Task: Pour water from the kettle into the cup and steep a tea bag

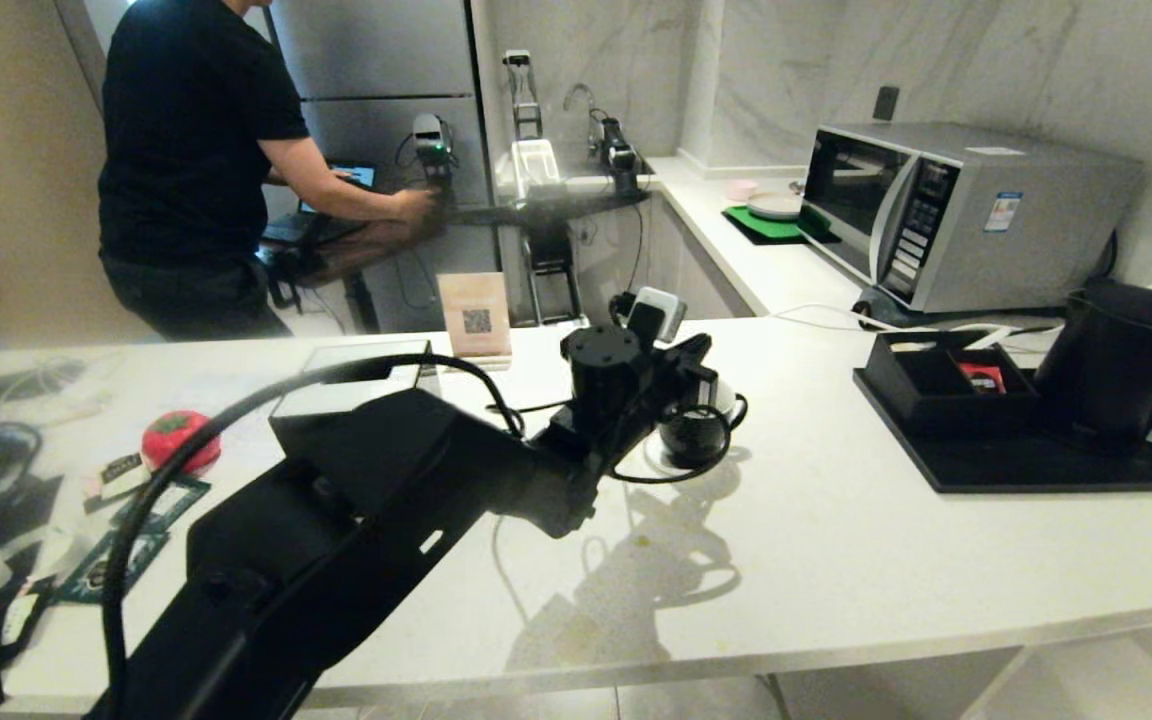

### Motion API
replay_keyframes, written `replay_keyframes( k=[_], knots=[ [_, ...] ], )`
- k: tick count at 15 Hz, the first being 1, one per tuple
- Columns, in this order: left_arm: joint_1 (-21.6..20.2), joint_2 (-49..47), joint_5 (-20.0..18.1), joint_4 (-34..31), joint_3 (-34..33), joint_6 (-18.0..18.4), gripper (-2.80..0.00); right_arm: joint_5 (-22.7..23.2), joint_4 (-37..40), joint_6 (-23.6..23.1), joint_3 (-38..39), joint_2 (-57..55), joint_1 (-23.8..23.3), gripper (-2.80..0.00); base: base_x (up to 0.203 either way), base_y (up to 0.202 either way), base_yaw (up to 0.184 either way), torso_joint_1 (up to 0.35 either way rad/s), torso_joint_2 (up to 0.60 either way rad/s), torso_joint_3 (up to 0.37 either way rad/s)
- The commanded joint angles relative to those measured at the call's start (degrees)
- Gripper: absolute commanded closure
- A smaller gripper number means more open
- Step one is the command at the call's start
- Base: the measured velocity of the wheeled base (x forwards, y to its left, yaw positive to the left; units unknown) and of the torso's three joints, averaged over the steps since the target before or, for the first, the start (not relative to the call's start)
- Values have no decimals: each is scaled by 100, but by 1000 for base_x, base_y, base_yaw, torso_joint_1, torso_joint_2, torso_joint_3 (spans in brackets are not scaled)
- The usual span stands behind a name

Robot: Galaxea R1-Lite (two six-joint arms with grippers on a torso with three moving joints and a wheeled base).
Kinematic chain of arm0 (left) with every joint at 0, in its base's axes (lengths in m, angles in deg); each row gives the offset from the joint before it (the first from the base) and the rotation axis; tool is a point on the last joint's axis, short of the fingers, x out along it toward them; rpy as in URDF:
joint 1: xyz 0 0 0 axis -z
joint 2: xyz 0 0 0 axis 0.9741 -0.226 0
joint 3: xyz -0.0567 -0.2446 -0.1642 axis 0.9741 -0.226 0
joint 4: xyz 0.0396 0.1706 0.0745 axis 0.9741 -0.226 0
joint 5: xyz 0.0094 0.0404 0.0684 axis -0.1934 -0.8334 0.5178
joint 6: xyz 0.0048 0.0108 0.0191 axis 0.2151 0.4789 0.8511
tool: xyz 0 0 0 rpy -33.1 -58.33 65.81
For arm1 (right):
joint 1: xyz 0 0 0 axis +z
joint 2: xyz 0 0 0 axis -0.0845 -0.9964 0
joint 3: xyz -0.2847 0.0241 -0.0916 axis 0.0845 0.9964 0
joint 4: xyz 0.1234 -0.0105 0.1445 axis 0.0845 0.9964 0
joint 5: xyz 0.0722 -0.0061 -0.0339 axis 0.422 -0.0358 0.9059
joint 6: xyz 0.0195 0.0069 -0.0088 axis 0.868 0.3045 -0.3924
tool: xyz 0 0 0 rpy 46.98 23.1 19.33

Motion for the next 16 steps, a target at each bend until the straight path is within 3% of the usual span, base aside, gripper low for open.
replay_keyframes(
  k=[1, 16],
  knots=[
    [-9, 216, -5, 5, 11, -3, 0, -1, 0, -2, 0, -9, -1, 0, 0, 0, 0, 0, 0, 0],
    [-106, 1208, 0, -547, 68, -12, 0, -1, 0, -6, 0, -9, -1, 0, 0, 0, 0, 0, 0, 0]
  ],
)
